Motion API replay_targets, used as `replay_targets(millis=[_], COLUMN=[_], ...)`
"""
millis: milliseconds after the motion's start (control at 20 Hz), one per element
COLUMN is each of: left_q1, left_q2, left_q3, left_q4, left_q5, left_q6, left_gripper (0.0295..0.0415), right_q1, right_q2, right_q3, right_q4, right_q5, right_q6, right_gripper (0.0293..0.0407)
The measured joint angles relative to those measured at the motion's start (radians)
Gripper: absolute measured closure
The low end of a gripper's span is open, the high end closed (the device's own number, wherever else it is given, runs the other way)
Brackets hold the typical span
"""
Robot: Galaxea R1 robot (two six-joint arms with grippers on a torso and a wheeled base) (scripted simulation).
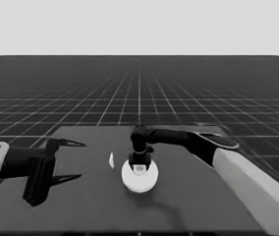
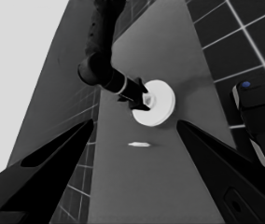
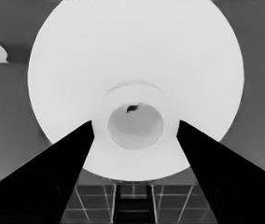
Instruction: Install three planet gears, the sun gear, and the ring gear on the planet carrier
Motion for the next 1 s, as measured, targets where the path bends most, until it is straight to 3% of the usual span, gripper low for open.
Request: replay_targets(millis=[1000], left_q1=[0.0], left_q2=[0.0], left_q3=[0.0], left_q4=[0.0], left_q5=[0.0], left_q6=[0.0], left_gripper=[0.0326], right_q1=[-0.019], right_q2=[0.0], right_q3=[-0.003], right_q4=[-0.003], right_q5=[0.003], right_q6=[0.126], right_gripper=[0.0354])
